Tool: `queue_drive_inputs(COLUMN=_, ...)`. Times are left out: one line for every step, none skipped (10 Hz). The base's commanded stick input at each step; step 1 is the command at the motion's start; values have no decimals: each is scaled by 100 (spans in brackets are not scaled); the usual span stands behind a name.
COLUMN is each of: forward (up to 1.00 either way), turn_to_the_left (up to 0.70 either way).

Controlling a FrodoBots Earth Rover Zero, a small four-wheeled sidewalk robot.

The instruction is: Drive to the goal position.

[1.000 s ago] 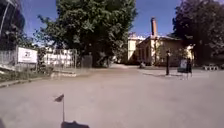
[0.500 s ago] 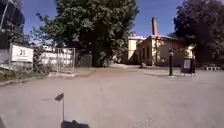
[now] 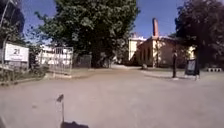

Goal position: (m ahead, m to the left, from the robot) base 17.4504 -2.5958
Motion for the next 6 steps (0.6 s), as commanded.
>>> queue_drive_inputs(forward=60, turn_to_the_left=0)
queue_drive_inputs(forward=60, turn_to_the_left=0)
queue_drive_inputs(forward=60, turn_to_the_left=0)
queue_drive_inputs(forward=60, turn_to_the_left=0)
queue_drive_inputs(forward=60, turn_to_the_left=0)
queue_drive_inputs(forward=60, turn_to_the_left=0)
